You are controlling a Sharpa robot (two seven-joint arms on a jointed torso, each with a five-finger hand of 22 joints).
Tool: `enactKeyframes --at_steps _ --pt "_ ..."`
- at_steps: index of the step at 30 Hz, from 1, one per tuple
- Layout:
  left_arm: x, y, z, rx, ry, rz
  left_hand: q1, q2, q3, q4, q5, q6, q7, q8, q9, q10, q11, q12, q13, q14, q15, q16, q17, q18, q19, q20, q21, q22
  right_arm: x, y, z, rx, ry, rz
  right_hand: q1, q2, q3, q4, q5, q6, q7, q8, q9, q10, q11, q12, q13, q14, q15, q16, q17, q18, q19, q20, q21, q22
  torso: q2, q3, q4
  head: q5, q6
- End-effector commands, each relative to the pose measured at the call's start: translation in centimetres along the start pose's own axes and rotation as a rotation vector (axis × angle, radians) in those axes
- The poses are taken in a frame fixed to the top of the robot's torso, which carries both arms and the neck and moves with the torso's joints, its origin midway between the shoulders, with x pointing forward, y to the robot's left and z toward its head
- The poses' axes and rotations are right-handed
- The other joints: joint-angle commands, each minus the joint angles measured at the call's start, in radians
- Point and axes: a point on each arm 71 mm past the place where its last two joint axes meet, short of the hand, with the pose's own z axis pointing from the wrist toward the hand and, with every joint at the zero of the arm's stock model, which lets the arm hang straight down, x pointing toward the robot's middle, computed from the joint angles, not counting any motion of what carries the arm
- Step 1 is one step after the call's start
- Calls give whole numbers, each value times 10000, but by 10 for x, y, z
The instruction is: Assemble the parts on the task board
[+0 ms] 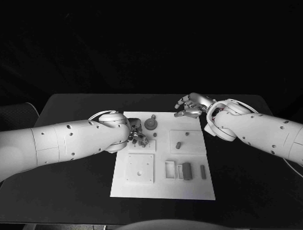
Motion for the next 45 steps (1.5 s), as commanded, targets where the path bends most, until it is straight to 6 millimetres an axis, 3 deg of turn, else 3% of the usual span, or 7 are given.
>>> enactKeyframes --at_steps 1,26,45 --pt "3 -2 1 81 195 -16 308 245 678 -724 45 -71 -8 63 -11 -40 4 44 -10 -117 -175 41 -14 784 35 -39 -4 144 1 1 0 -57 105 8 -124 3 9 67 66 1 104 57 -10 -84 9 69 -16 -52 -33 -11 -13 683 19 -45 -32 9 1 -2 3 -3 -17" --pt "6 -4 6 -52 388 180 -39 91 488 -427 -60 -108 8 78 -98 -70 20 69 -70 -142 -164 60 -68 772 30 -31 -23 130 1 2 0 -85 119 31 -146 -3 11 83 62 0 104 59 -13 -86 9 74 -22 -53 -32 -9 -16 683 20 -47 -34 12 1 -6 3 -41 -66" --pt "12 -3 9 -138 618 261 62 157 535 -459 -49 -158 14 66 -139 -91 23 87 -88 -158 -168 72 -87 793 19 -50 -28 134 2 2 0 -103 130 72 -173 -1 11 107 60 -3 105 60 -16 -87 10 78 -28 -54 -32 -7 -19 683 21 -47 -36 13 1 -12 1 -65 -119"
